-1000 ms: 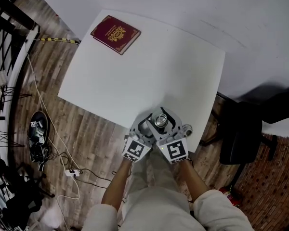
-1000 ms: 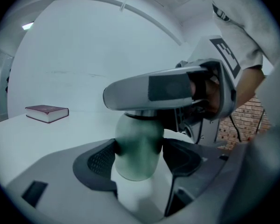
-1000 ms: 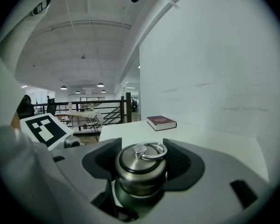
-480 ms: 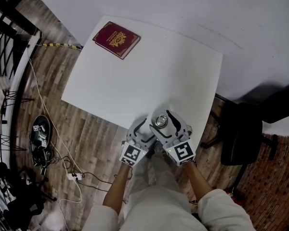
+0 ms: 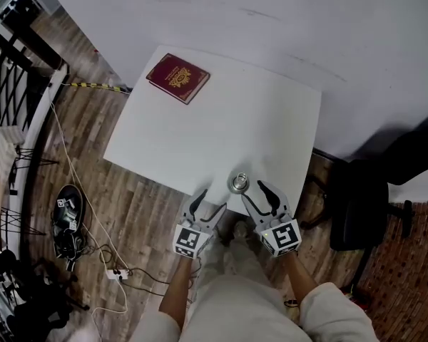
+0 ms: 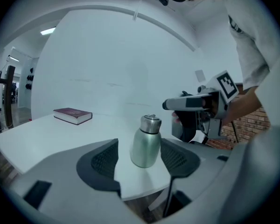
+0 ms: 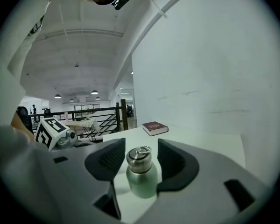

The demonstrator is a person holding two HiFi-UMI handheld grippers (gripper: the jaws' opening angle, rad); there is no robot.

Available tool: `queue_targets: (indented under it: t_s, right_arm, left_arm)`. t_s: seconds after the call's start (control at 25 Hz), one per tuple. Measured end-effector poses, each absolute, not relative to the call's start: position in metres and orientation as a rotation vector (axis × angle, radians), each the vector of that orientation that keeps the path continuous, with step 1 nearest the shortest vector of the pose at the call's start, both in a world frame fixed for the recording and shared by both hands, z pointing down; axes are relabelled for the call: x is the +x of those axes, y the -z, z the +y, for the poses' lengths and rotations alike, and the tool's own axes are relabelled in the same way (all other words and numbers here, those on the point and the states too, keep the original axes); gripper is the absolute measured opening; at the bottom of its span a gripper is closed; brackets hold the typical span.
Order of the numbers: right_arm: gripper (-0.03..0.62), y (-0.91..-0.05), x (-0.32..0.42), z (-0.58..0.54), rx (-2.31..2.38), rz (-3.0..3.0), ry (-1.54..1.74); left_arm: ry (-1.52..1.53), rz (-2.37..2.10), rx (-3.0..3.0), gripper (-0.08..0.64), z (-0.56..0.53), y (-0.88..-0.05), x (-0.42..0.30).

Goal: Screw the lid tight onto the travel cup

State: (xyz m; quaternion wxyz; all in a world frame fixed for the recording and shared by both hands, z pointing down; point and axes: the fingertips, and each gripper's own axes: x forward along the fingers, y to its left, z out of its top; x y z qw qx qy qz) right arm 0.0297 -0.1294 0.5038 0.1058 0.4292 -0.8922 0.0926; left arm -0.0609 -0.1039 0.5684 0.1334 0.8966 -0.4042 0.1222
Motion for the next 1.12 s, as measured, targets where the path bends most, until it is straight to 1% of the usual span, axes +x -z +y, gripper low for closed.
queue_targets:
  t_s: [0.12,0.16,0.24,0.28,0.36,0.44,0.8,1.12]
  right_arm:
    - [0.151,-0.498,0.044,-0.121,1.300,-2.602,-0.269]
    - [0.116,-0.497,0.047,-0.119,1.311,-2.595,-0.267]
    - [0.072,-0.494,0.053,-0.113,1.325,-2.581,-0.268]
    - [0.046,-0.492,0.056,-0.111,1.333,-2.574,-0.271]
    - [0.012,-0.487,0.062,-0.106,1.353,-2.557,-0.271]
    - [0.000,-0.482,0.068,-0.100,1.369,-2.546,-0.280]
    - [0.000,-0.446,0.091,-0.101,1.463,-2.531,-0.249]
    - [-0.002,-0.412,0.104,-0.103,1.519,-2.531,-0.169]
  left_arm:
    - [-0.328,-1.224,2.570,0.201,-0.100,-0.554,-0.067]
    - [-0.318,-1.242,2.562,0.167,-0.098,-0.550,-0.072]
    - [-0.290,-1.265,2.547,0.105,-0.095,-0.541,-0.078]
    - [-0.278,-1.266,2.540,0.063,-0.093,-0.537,-0.080]
    - [-0.268,-1.267,2.536,0.023,-0.088,-0.526,-0.084]
    - [-0.263,-1.269,2.538,0.011,-0.084,-0.514,-0.088]
    - [-0.267,-1.318,2.590,0.008,-0.086,-0.464,-0.094]
    - [-0.225,-1.325,2.665,0.008,-0.103,-0.425,-0.078]
